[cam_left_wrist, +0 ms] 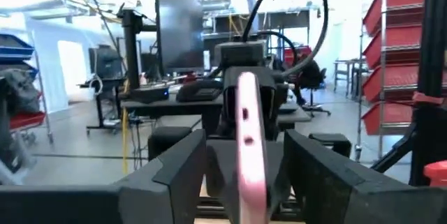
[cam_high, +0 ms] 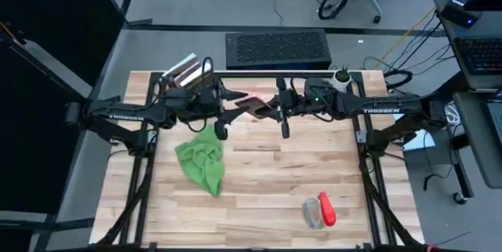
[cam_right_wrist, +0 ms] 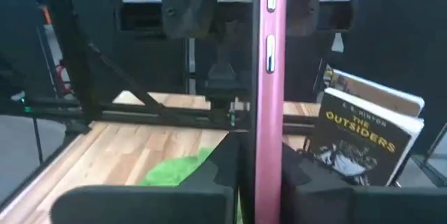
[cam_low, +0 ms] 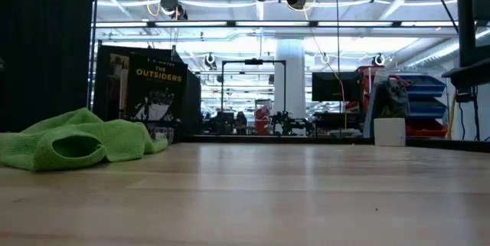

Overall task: Apply microfiber cloth
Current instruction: Spray the front of the pink cellphone with the red spray bottle

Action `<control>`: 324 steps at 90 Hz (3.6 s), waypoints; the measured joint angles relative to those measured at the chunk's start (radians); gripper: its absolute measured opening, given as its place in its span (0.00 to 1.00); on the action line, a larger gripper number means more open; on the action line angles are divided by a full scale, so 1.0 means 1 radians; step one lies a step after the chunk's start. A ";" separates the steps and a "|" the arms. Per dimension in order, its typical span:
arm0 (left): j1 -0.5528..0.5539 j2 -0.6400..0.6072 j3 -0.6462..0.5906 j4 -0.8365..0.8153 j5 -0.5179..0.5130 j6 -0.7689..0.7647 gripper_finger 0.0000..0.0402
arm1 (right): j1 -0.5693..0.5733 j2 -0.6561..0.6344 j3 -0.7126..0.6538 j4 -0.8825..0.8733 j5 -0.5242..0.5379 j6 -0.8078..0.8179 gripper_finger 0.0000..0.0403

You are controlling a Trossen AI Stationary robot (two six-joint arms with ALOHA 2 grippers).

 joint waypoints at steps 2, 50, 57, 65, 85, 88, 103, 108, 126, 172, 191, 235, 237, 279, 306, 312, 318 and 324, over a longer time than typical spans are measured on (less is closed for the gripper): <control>0.000 0.007 0.000 0.008 0.000 0.000 0.40 | 0.000 0.000 0.000 0.001 0.001 0.003 0.04; 0.001 0.104 0.000 0.175 -0.006 0.048 0.04 | -0.002 -0.004 0.000 -0.020 -0.003 0.025 0.15; 0.003 0.103 0.000 0.173 -0.010 0.050 0.04 | -0.006 -0.023 0.000 -0.070 -0.014 0.015 0.22; 0.011 0.101 0.000 0.177 -0.010 0.049 0.03 | -0.015 -0.059 0.000 -0.121 -0.016 0.006 0.31; 0.025 0.100 0.000 0.159 -0.011 0.050 0.02 | -0.014 -0.230 0.000 -0.364 0.016 -0.002 0.58; 0.027 0.100 0.000 0.156 -0.011 0.051 0.02 | -0.008 -0.267 0.002 -0.426 0.034 0.002 0.62; 0.025 0.099 0.000 0.114 -0.010 0.050 0.02 | 0.049 -0.433 0.002 -0.750 0.107 0.149 0.72; 0.025 0.099 0.000 0.091 -0.006 0.050 0.02 | 0.079 -0.471 0.002 -0.837 0.112 0.225 0.72; 0.016 0.099 0.000 -0.025 0.011 0.049 0.02 | 0.229 -0.511 0.002 -1.029 0.112 0.483 0.70; -0.015 0.099 0.000 -0.131 0.014 0.041 0.02 | 0.786 -0.479 0.002 -1.252 0.387 1.059 0.68; -0.016 0.099 0.000 -0.138 0.014 0.041 0.02 | 1.006 -0.352 0.002 -1.250 0.451 1.237 0.68; -0.016 0.099 0.000 -0.138 0.033 0.042 0.02 | 1.249 0.062 0.001 -0.995 0.478 1.522 0.68; -0.016 0.099 0.000 -0.138 0.034 0.042 0.02 | 1.253 0.080 0.001 -0.978 0.486 1.538 0.68; -0.015 0.099 0.000 -0.138 0.034 0.042 0.02 | 1.233 0.336 0.000 -0.774 0.574 1.737 0.68; -0.015 0.099 0.000 -0.138 0.034 0.042 0.02 | 1.233 0.323 0.000 -0.870 0.647 1.776 0.68; -0.015 0.099 0.000 -0.138 0.034 0.042 0.02 | 1.232 0.323 0.000 -0.913 0.693 1.786 0.68; -0.015 0.099 0.000 -0.138 0.034 0.042 0.03 | 1.232 0.323 0.000 -0.945 0.726 1.788 0.68; -0.015 0.099 0.000 -0.138 0.034 0.042 0.03 | 1.229 0.323 0.000 -0.953 0.747 1.786 0.68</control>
